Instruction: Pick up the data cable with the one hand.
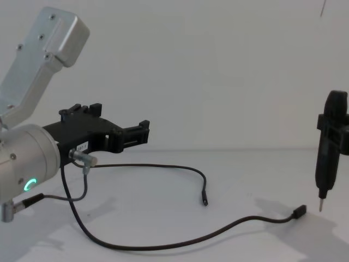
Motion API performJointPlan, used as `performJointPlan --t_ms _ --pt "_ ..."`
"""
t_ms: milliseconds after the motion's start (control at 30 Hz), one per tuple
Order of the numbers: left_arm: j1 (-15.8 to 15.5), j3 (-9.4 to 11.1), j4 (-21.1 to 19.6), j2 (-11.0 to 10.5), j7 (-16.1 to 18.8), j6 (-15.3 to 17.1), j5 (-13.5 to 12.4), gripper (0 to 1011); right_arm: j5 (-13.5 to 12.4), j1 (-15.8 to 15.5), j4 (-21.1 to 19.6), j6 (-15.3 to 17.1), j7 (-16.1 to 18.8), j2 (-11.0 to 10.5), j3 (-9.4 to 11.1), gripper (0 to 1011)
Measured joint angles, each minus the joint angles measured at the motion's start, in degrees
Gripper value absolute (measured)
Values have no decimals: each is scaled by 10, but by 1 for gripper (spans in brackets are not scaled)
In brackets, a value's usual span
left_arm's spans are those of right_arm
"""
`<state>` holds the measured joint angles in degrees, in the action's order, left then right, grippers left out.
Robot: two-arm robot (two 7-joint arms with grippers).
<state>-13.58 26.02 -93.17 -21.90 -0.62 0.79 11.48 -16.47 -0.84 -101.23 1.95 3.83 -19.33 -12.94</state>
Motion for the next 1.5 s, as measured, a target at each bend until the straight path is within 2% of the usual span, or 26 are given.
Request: performJointPlan --t_ms 800,1100,1367,1500 --pt "0 0 -2 -1 -6 4 2 1001 0 0 0 0 0 0 0 279" --pt "-3 -1 -14 -16 -49 23 23 1001 0 0 0 0 0 0 0 279" --pt "-8 -2 -29 -36 -103 47 48 1001 0 0 0 0 0 0 0 279" --pt "-14 -2 -37 -51 -143 64 64 1001 0 0 0 0 0 0 0 279"
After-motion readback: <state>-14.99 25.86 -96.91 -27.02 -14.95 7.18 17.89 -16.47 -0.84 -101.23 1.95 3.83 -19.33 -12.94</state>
